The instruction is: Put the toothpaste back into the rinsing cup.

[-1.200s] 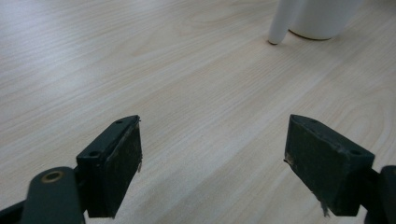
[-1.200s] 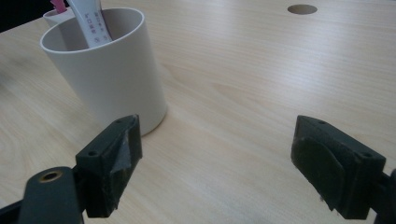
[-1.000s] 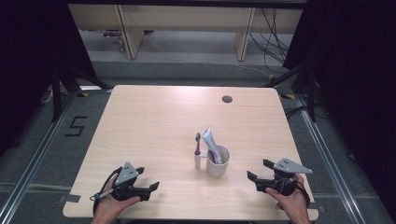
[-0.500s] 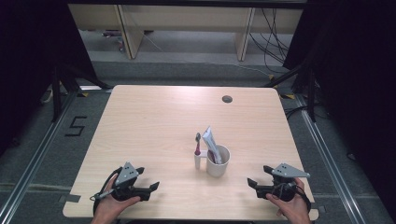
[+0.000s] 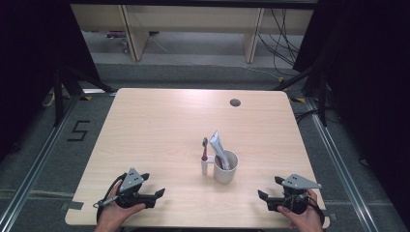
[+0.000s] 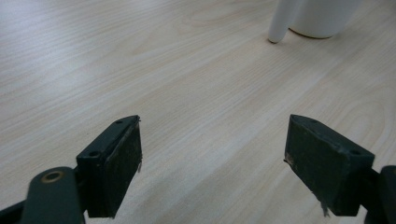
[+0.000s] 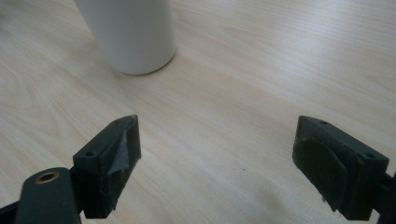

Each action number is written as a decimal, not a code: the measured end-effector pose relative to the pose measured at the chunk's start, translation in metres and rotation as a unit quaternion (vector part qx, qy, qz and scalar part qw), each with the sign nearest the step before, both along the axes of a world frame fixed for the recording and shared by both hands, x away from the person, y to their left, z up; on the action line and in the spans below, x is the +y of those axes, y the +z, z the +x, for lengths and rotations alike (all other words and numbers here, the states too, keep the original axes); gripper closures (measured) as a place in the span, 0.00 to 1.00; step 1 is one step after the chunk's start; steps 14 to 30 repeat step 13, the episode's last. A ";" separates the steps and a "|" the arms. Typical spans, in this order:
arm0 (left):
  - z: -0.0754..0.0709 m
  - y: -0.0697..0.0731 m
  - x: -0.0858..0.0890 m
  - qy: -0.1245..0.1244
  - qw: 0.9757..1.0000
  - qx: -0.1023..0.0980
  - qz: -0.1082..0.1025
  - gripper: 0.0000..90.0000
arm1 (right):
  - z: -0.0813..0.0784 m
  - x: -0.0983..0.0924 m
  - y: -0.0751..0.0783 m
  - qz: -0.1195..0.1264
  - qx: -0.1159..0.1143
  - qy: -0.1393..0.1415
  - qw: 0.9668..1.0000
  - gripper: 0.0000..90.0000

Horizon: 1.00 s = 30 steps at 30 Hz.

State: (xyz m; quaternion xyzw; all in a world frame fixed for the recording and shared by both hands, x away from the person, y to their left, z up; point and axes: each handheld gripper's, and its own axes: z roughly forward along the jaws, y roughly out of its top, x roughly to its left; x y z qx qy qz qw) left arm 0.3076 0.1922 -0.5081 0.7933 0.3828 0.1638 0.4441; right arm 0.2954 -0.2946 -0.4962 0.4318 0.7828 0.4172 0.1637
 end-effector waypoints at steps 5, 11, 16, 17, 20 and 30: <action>0.000 0.000 0.000 -0.001 1.000 0.000 0.000 0.20 | -0.002 -0.001 0.001 -0.009 -0.002 0.001 1.000 0.18; 0.000 0.000 0.000 0.001 1.000 0.001 -0.002 0.20 | -0.003 -0.003 0.000 -0.005 -0.003 -0.003 1.000 0.18; 0.000 -0.001 -0.001 0.002 1.000 0.002 -0.003 0.20 | -0.003 -0.003 0.000 -0.010 -0.001 -0.002 1.000 0.18; 0.000 -0.001 -0.001 0.002 1.000 0.002 -0.003 0.20 | -0.003 -0.003 0.000 -0.010 -0.001 -0.002 1.000 0.18; 0.000 -0.001 -0.001 0.002 1.000 0.002 -0.003 0.20 | -0.003 -0.003 0.000 -0.010 -0.001 -0.002 1.000 0.18; 0.000 -0.001 -0.001 0.002 1.000 0.002 -0.003 0.20 | -0.003 -0.003 0.000 -0.010 -0.001 -0.002 1.000 0.18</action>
